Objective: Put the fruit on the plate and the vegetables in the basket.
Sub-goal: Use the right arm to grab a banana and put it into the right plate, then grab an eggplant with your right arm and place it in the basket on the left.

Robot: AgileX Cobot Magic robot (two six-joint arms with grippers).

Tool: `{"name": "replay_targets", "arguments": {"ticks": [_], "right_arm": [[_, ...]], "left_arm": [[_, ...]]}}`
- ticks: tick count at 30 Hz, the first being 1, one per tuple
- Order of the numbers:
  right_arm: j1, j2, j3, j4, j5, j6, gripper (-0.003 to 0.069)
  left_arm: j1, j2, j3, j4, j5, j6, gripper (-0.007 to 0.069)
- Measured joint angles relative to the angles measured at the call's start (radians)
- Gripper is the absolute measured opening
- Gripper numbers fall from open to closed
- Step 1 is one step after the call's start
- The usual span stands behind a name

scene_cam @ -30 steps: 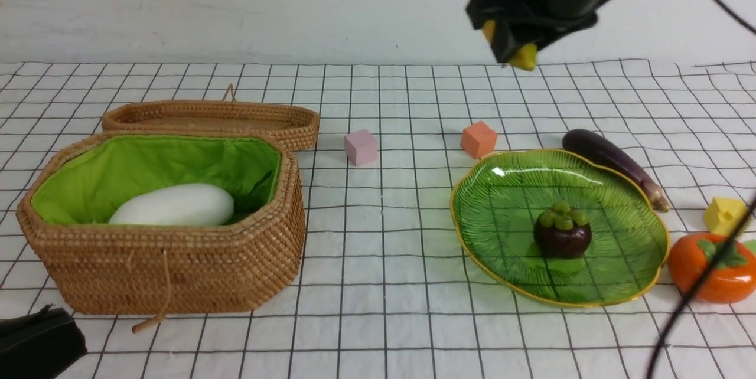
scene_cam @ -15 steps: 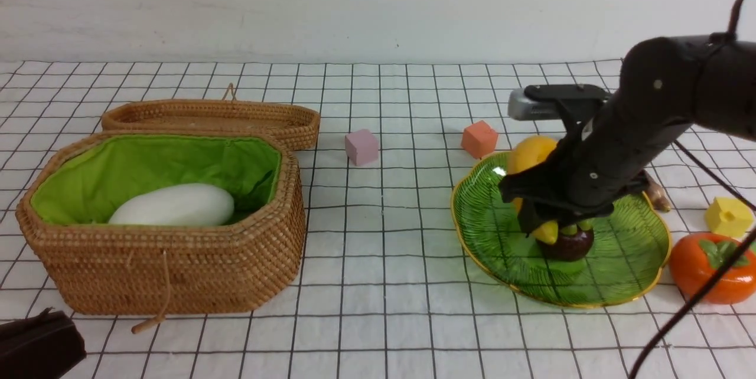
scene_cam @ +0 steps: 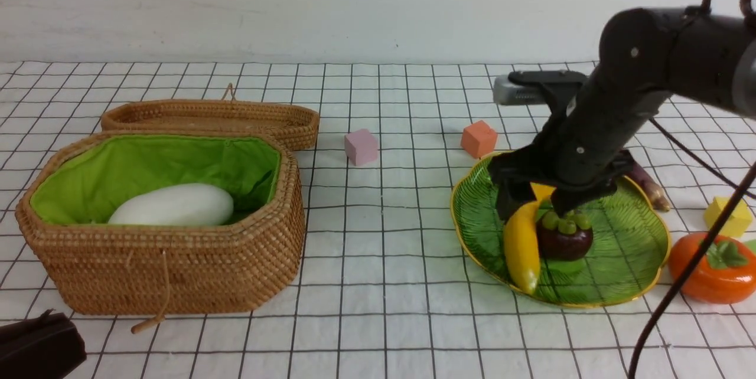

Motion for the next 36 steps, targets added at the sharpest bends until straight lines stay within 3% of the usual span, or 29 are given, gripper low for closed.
{"name": "replay_targets", "arguments": {"ticks": [6, 12, 15, 20, 27, 36], "right_arm": [[-0.057, -0.033, -0.101, -0.163, 0.081, 0.0, 0.0585], [-0.258, 0.051, -0.125, -0.216, 0.002, -0.062, 0.0539], [-0.351, 0.156, -0.151, -0.164, -0.085, -0.153, 0.0538], [-0.412, 0.251, -0.22, -0.033, -0.144, -0.197, 0.0538], [-0.419, 0.378, -0.376, 0.1, -0.166, -0.302, 0.0538], [-0.419, 0.467, -0.469, 0.119, -0.17, -0.31, 0.0536]], "left_arm": [[0.0, 0.0, 0.0, 0.003, 0.0, 0.0, 0.0029], [0.0, 0.0, 0.0, 0.007, -0.001, 0.0, 0.0029], [0.0, 0.0, 0.0, 0.007, 0.001, 0.0, 0.0031], [0.0, 0.0, 0.0, 0.007, 0.001, 0.0, 0.0037], [0.0, 0.0, 0.0, 0.042, 0.009, 0.0, 0.0039], [0.0, 0.0, 0.0, 0.056, 0.015, 0.0, 0.0043]]}}
